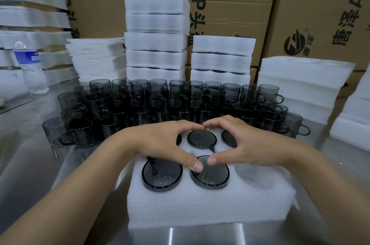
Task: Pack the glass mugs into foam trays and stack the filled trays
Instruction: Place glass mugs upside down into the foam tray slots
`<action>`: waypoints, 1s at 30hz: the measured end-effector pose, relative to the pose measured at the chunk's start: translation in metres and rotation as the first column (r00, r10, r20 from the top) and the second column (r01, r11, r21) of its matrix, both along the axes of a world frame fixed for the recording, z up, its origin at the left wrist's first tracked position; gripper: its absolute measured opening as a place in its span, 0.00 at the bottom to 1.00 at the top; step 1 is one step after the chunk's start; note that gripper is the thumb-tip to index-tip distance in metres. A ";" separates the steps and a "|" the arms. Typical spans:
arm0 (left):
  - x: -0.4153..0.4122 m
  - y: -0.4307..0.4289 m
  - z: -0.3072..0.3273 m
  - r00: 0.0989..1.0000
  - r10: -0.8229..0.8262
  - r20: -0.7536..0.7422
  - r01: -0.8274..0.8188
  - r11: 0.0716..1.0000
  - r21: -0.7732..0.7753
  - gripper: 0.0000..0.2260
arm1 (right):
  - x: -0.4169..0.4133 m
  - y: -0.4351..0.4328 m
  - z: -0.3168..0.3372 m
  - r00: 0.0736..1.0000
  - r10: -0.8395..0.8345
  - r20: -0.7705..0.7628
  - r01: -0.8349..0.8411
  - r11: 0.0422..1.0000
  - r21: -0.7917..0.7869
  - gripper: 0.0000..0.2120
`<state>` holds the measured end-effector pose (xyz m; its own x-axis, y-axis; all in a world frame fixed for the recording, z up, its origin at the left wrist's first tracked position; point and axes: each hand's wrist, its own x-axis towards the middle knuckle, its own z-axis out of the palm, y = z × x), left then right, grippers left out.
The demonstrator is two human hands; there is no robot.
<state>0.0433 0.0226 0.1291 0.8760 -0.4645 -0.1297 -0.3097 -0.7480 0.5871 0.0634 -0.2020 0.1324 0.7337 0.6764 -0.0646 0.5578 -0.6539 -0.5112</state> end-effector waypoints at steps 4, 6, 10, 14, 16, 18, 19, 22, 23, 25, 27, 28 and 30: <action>0.001 -0.002 -0.002 0.991 0.071 0.113 -0.053 0.986 -0.157 0.28 | 0.001 0.000 -0.001 1.000 -0.003 0.004 0.003 1.000 0.003 0.38; 0.007 0.000 -0.005 0.935 0.247 0.255 -0.144 0.920 -0.366 0.18 | 0.002 -0.001 -0.002 1.000 -0.004 0.000 0.004 1.000 -0.008 0.39; 0.016 0.029 0.003 0.394 0.725 0.565 -0.530 0.681 -0.505 0.11 | 0.002 -0.002 -0.003 1.000 0.009 -0.008 -0.009 1.000 -0.009 0.34; 0.015 0.068 0.006 0.159 0.767 0.621 -0.804 0.466 -0.370 0.15 | 0.003 -0.002 -0.004 1.000 0.012 0.002 -0.012 1.000 0.002 0.32; 0.013 0.076 0.004 0.169 0.789 0.591 -0.865 0.406 -0.295 0.15 | 0.003 -0.003 -0.004 1.000 0.010 0.009 -0.010 1.000 0.005 0.33; 0.011 0.078 0.003 0.177 0.801 0.572 -0.889 0.380 -0.257 0.14 | 0.002 -0.002 -0.004 1.000 0.008 0.013 -0.008 1.000 0.007 0.34; 0.011 0.078 0.003 0.178 0.804 0.567 -0.894 0.373 -0.248 0.14 | 0.002 -0.002 -0.004 1.000 0.008 0.016 -0.008 1.000 0.008 0.34; 0.011 0.079 0.001 0.191 0.810 0.554 -0.910 0.358 -0.209 0.16 | 0.002 -0.002 -0.004 1.000 0.008 0.024 -0.008 1.000 0.003 0.34; 0.011 0.079 0.001 0.194 0.809 0.554 -0.916 0.352 -0.194 0.18 | 0.001 -0.002 -0.004 1.000 0.008 0.023 -0.008 1.000 0.002 0.34; 0.010 0.079 0.002 0.197 0.802 0.565 -0.916 0.356 -0.187 0.20 | 0.001 -0.002 -0.004 1.000 0.010 0.022 -0.010 1.000 0.004 0.34; 0.009 0.077 0.003 0.200 0.785 0.586 -0.902 0.381 -0.203 0.18 | 0.002 -0.002 -0.004 1.000 0.012 0.022 -0.012 1.000 0.002 0.34; 0.009 0.075 0.003 0.196 0.774 0.603 -0.894 0.393 -0.214 0.17 | 0.002 -0.002 -0.004 1.000 0.013 0.024 -0.013 1.000 0.001 0.34; 0.007 0.070 0.006 0.180 0.747 0.640 -0.877 0.416 -0.239 0.17 | 0.003 -0.002 -0.005 1.000 0.013 0.025 -0.013 1.000 -0.002 0.35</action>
